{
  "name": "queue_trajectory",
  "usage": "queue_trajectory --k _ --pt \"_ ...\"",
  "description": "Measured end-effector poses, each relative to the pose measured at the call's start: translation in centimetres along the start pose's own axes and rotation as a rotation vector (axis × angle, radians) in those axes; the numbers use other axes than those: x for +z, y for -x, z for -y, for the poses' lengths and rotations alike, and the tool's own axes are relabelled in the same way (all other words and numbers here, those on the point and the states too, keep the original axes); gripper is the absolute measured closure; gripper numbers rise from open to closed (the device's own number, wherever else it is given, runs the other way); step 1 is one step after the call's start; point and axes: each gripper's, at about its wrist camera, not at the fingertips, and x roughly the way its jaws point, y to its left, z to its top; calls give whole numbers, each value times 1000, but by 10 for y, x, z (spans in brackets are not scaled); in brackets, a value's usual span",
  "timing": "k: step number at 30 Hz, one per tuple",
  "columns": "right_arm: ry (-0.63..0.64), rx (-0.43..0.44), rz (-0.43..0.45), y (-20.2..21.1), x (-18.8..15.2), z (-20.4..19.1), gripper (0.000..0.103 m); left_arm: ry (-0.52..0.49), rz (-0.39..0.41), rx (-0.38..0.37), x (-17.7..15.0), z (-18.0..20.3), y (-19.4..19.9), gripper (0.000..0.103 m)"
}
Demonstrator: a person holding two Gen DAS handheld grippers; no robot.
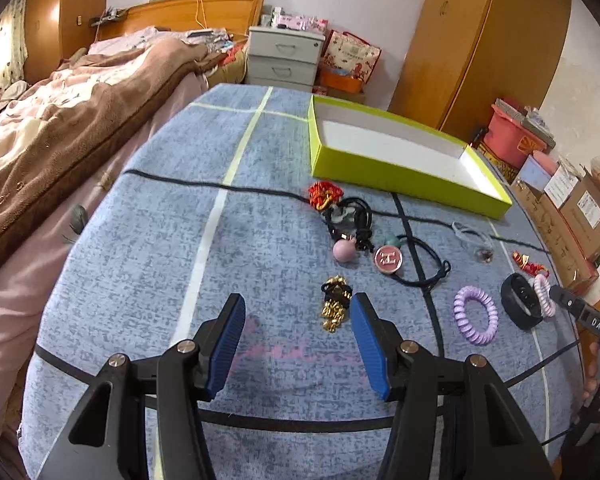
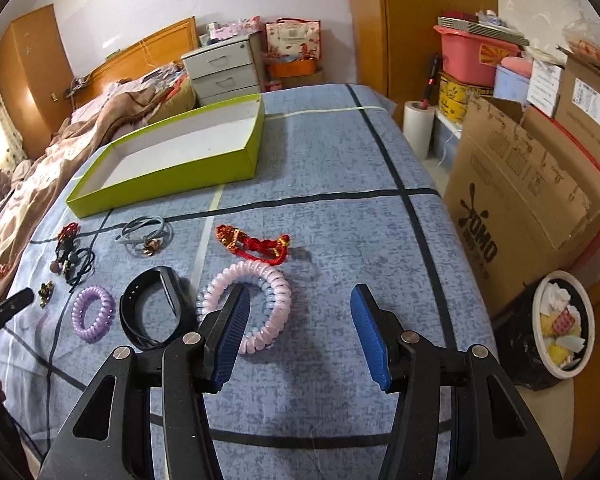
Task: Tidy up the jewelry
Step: 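Grasp the pink coil hair tie with the right tool while the left tool grasps the gold charm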
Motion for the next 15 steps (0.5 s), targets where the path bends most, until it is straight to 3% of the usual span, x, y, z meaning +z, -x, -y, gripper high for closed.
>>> queue_trajectory --k 1,8,10,15 --pt "0 6 -2 -1 0 0 62 6 -3 -6 0 -1 -1 46" --pt "23 39 -25 -6 0 -5 76 -1 -18 -14 -1 0 -5 46" --pt "33 42 -30 -7 -1 -7 90 0 -21 -13 -1 -1 -6 46" --pt "37 44 -8 -4 0 -9 93 0 -24 -27 0 -1 -6 46"
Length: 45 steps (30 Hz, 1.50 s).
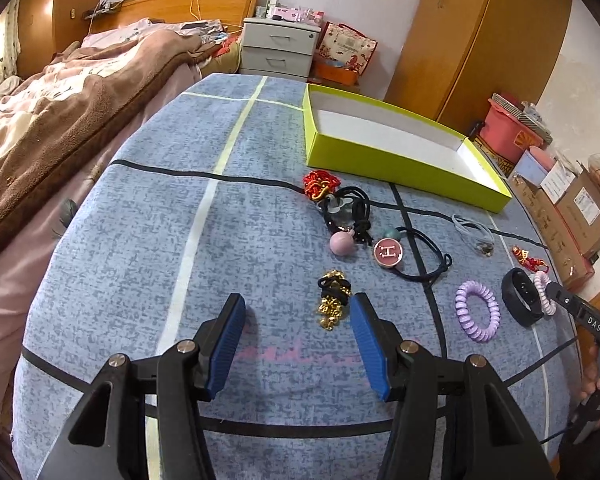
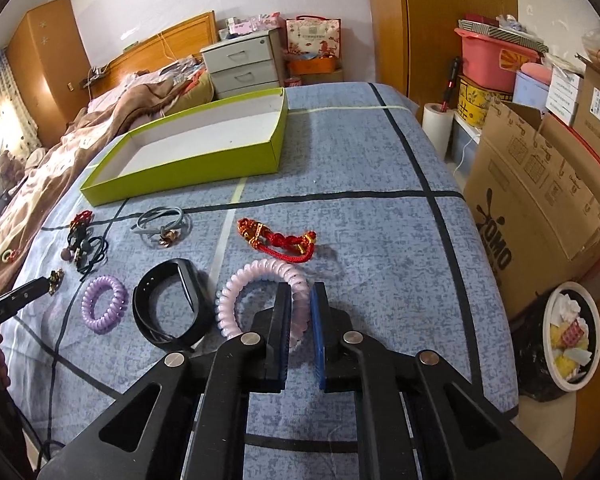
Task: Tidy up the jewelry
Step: 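Grasp the pink coil hair tie with the right tool while the left tool grasps the gold charm, then carry both items into the green tray and open both tools to release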
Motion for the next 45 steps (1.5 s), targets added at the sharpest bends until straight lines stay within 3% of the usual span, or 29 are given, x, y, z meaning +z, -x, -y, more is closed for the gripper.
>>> queue_trajectory --k 11,20,26,31,45 --pt "-70 23 68 18 6 8 93 -46 -5 -13 2 9 -3 46" --pt "-64 56 89 22 10 -3 93 -120 -8 27 7 24 -13 47" --pt "-51 73 82 20 11 -12 93 -115 -5 31 8 24 -13 63" --pt "-45 89 80 18 13 -16 93 -129 -8 26 9 25 -13 84" --pt "-36 86 99 23 36 -23 93 -140 48 -2 32 28 1 86"
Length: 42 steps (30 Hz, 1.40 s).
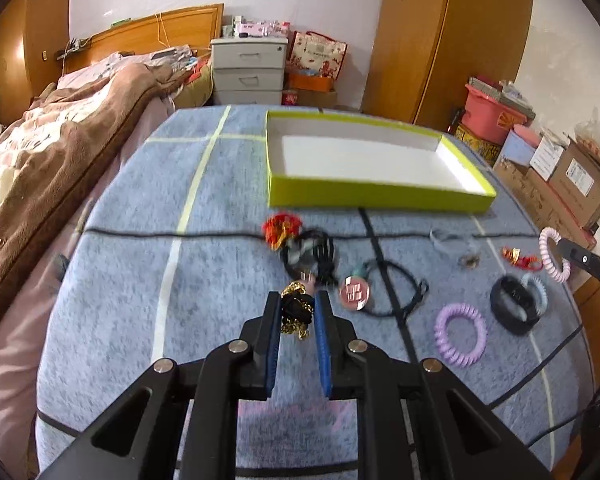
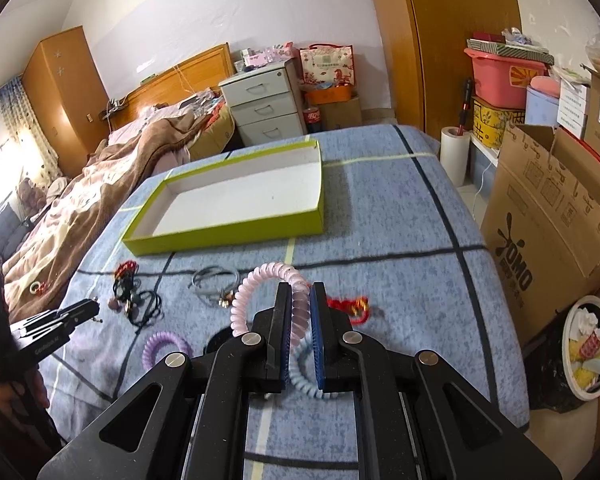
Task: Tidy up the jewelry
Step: 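Carry both items into the green tray and open both tools to release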
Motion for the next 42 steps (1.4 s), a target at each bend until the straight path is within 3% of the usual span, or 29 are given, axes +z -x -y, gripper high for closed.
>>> queue_trajectory --k 13,24,28,32,42 --pt "47 -23 20 -20 54 -10 93 13 44 -65 65 1 -12 86" --pt "66 -51 -30 -78 101 -14 93 45 36 -89 114 -5 -52 86" --pt "64 -61 -71 -107 110 -13 93 6 24 -69 123 3 -70 86" --pt "69 -71 -109 -131 112 -12 93 32 -18 -96 129 2 -91 86" --pt "85 -99 -158 -162 115 -11 93 20 -75 -67 128 2 -121 86"
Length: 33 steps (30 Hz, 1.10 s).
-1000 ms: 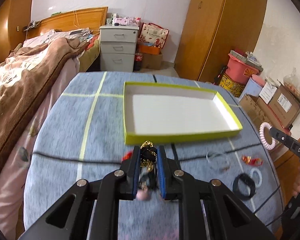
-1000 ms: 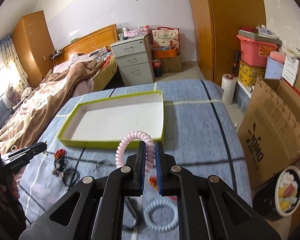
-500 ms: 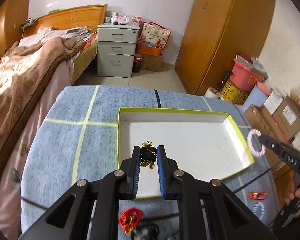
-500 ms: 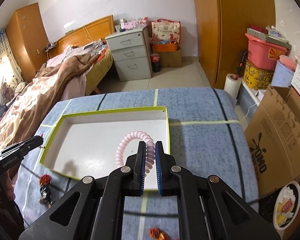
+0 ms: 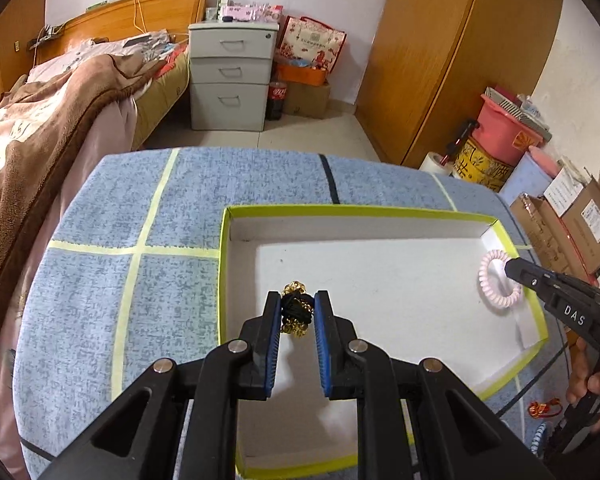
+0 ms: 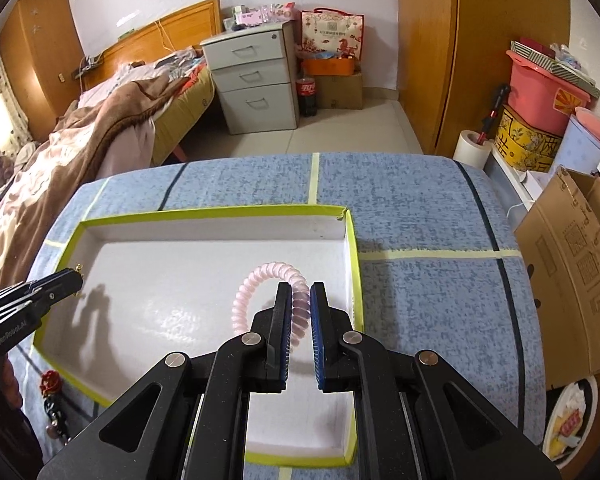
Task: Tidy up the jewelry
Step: 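Carry both items into the green tray and open both tools to release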
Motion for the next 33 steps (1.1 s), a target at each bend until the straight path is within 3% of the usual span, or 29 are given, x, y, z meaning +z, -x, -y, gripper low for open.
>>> queue_trajectory --k 17,20,22,23,33 --pt "36 -33 -32 -14 -1 -6 93 5 -40 1 0 4 -9 79" --pt "39 -26 -28 -13 -2 -7 84 4 -34 -4 1 5 -6 69" --pt "40 -16 -18 -10 -2 -9 69 1 -28 3 2 6 -4 62" --pt "41 -5 -12 -8 -2 -9 67 4 -26 4 2 5 -3 61" --pt "36 28 35 20 -8 -15 67 1 19 19 -8 4 30 53"
